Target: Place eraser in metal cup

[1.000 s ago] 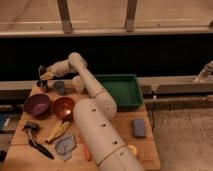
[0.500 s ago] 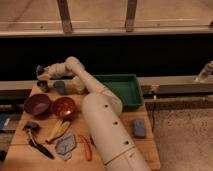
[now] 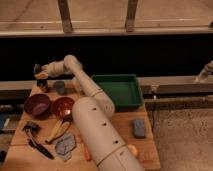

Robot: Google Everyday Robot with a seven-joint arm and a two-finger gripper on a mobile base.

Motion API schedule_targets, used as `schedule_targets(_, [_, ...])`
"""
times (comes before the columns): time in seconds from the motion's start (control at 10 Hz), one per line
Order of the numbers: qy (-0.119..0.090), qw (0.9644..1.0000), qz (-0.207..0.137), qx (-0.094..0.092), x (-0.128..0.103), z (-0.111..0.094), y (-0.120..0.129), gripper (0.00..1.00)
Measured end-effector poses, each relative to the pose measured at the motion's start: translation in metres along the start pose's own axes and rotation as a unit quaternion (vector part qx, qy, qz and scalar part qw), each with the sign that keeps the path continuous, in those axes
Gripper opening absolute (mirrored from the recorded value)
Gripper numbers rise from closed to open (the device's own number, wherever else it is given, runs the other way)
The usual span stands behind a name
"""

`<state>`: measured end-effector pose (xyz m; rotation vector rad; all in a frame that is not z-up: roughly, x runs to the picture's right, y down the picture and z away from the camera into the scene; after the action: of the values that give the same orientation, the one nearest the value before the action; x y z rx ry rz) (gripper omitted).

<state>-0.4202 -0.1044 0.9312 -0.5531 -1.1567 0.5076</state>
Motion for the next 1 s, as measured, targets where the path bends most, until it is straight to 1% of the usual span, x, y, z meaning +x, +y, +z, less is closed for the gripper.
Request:
schedule_targets(0.2, [0.008, 0.9999, 0.007, -0.004, 0.004, 0.0, 0.003, 0.16])
schedule_targets(0.5, [0.019, 0.9997, 0.018, 0.0, 0.014, -0.011, 0.005, 0.16])
schedule_targets(0.8, [0.024, 0.9994, 0.026, 0.0, 0.019, -0.01, 0.009, 0.16])
schedule_targets(1.0, [0.023, 0.9993, 0.029, -0.003, 0.022, -0.01, 0.008, 0.16])
